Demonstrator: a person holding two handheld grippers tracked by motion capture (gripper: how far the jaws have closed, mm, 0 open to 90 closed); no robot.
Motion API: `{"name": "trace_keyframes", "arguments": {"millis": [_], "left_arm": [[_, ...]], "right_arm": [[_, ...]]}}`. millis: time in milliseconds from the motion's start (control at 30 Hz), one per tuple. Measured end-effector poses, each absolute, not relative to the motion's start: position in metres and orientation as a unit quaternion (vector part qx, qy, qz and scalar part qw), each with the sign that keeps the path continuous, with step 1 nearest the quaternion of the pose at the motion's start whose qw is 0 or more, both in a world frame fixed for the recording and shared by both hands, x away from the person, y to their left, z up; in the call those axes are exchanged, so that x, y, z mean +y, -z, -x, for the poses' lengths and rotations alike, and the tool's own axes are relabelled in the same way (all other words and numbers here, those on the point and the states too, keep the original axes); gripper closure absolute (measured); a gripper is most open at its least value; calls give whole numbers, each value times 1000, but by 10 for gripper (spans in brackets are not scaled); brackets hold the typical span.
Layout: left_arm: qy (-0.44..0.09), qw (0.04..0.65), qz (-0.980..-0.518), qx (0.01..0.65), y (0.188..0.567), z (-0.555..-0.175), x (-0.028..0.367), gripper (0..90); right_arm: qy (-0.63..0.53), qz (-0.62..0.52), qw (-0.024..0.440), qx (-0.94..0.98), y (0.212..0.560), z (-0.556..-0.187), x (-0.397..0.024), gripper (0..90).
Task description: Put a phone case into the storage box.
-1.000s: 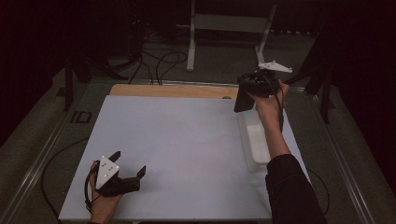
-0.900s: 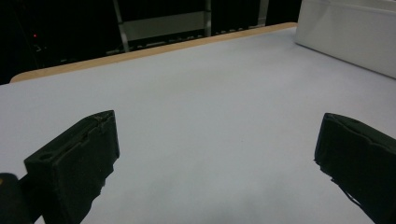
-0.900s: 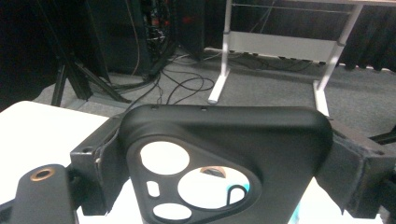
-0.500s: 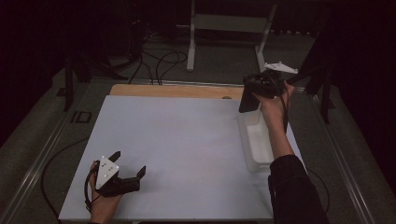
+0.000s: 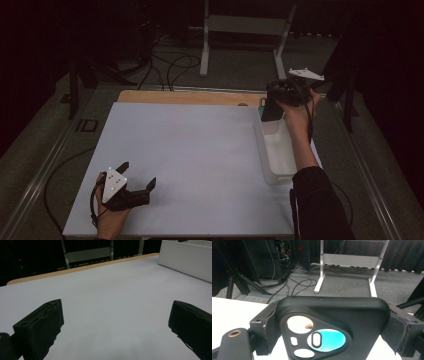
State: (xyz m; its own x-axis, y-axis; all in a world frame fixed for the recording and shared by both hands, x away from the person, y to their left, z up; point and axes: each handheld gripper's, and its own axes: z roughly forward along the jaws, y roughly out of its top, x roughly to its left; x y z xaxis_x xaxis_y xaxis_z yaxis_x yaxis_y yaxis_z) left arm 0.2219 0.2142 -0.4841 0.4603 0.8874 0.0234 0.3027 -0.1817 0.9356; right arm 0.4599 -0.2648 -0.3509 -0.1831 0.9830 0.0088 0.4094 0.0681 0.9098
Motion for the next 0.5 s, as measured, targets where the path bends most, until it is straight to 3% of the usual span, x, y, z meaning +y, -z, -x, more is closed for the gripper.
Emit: {"name": "trace_keyframes", "arguments": {"millis": [500], "left_arm": [[-304, 480, -707, 420, 484, -222, 213, 2]], "right_arm": [[-404, -549, 340, 647, 364, -464, -271, 134]]}}
